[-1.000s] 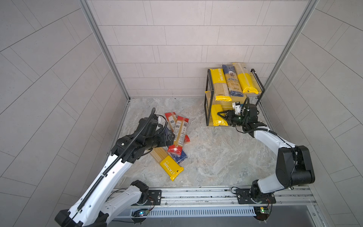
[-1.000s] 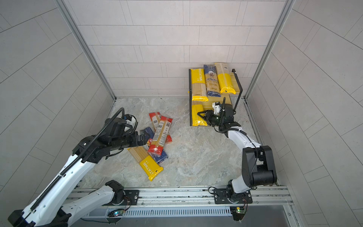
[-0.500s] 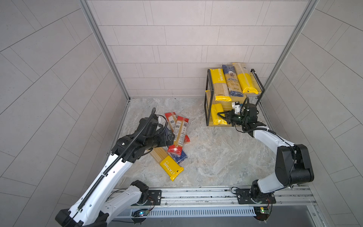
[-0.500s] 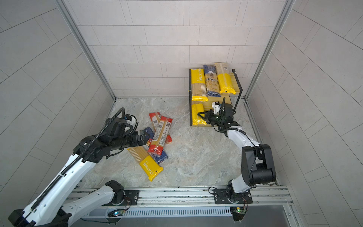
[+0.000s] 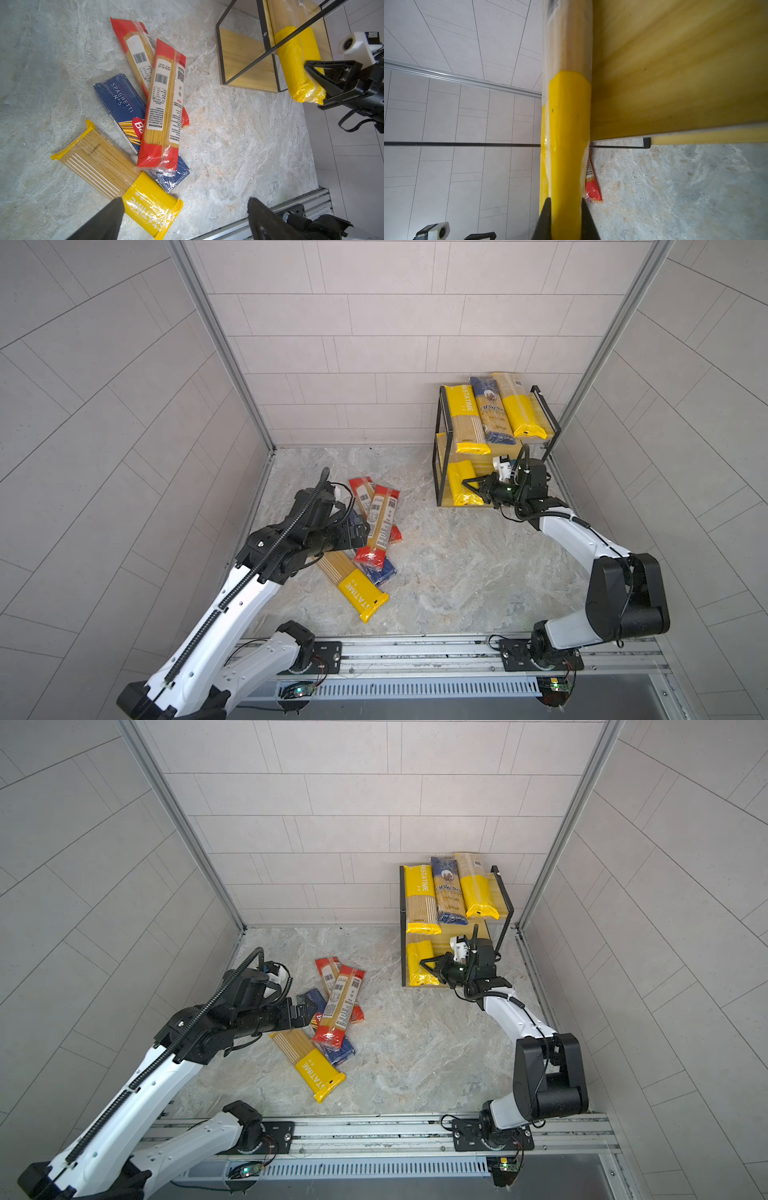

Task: Arrange pasta packages on shelves
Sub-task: Place the pasta bag on the shelf.

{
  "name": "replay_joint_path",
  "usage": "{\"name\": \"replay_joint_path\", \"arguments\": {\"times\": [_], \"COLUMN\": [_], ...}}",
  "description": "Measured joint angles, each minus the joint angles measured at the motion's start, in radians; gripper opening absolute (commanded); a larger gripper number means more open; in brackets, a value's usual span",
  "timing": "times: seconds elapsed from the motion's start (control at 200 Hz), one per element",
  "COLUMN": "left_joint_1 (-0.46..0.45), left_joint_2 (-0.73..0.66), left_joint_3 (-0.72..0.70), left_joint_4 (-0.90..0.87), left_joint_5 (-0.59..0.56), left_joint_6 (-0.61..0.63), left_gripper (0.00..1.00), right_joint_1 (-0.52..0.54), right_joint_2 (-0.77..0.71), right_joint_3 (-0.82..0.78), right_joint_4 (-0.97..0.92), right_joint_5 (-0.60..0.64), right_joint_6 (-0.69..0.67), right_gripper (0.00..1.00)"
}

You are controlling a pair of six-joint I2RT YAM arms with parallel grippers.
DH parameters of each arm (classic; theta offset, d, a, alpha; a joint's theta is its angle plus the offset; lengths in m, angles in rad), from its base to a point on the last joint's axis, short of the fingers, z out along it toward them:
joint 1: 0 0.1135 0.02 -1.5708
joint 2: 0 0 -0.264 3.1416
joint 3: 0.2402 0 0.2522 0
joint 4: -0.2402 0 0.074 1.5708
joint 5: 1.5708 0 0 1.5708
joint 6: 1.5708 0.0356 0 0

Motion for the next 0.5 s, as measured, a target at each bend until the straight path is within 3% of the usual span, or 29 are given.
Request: {"name": "replay_joint_path", "arguments": {"times": [0.5], "left_joint_1": [0.000], "left_joint_2": [0.030], "left_joint_3": [0.000], "left_joint_4": [0.005], "left_joint_5": [-0.003], "left_joint_6": [0.005], "left_gripper": [0.99], "right_joint_1": [-0.034], "right_joint_2": [0.047], "right_joint_3": [0.130], "right_joint_4": [-0.115], "right_joint_5": [0.027], "right_joint_6": [-0.038], "right_gripper": [0.00]}}
